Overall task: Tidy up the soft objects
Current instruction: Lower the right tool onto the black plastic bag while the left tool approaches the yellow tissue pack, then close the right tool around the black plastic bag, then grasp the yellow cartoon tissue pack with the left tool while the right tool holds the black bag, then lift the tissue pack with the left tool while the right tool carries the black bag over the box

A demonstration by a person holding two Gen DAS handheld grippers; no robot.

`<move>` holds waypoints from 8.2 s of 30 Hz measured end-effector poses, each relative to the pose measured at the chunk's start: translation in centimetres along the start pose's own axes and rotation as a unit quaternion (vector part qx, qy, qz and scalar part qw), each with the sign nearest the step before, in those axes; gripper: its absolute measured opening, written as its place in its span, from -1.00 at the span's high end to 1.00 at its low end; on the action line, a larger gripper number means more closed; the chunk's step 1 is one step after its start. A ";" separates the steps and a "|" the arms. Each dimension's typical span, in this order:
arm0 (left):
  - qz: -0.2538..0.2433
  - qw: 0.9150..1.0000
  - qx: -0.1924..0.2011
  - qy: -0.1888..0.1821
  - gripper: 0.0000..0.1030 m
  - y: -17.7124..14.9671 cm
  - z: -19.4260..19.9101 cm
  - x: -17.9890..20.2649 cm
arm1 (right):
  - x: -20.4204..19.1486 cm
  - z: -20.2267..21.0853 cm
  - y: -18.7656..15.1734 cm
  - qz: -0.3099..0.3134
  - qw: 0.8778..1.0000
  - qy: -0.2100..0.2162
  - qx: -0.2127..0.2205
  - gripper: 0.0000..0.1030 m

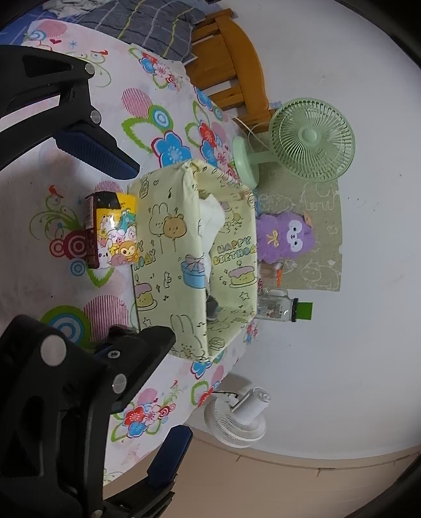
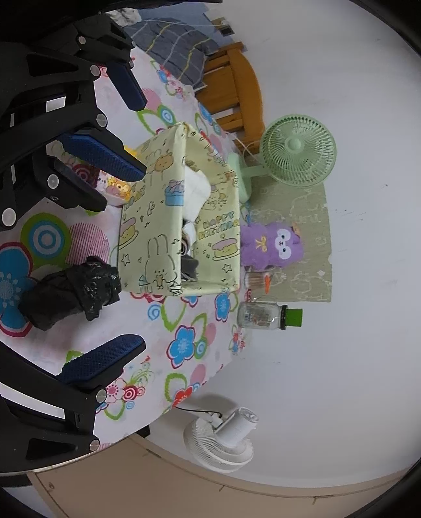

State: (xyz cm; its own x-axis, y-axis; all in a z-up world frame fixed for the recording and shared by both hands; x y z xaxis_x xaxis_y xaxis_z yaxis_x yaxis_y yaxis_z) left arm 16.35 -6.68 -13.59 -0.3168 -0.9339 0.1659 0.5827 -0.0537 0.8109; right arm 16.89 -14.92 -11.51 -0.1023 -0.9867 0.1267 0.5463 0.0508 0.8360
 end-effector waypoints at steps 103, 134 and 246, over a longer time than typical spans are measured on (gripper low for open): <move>0.038 0.996 -0.069 0.039 -0.99 -2.8 -5.0 -5.3 | -4.4 -6.4 -3.0 0.022 0.994 0.016 -0.106 0.24; 0.043 0.994 -0.100 0.032 -0.48 -4.2 -6.2 -5.1 | -4.5 -7.0 -4.3 0.025 0.991 0.019 -0.128 0.24; -0.005 0.999 0.021 0.029 -0.48 8.2 -0.9 -2.9 | -2.4 -2.9 8.5 -0.004 1.000 0.026 0.000 0.24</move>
State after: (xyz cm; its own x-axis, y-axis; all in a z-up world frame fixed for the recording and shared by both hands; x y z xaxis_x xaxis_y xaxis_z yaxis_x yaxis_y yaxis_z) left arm 22.69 -4.69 -7.92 -0.2787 -0.9521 0.1256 0.5475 -0.0501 0.8353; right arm 24.20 -12.54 -6.23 -0.0635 -0.9938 0.0916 0.5460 0.0422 0.8367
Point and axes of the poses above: each gripper's, at about its wrist camera, not at the fingertips, and z roughly against the way its jaws point, x to its right, y to its top, the point moved 8 cm from there along -z, roughly the way its jaws point, and after that the axes turned 15 degrees about -y, right-handed, at the moved point
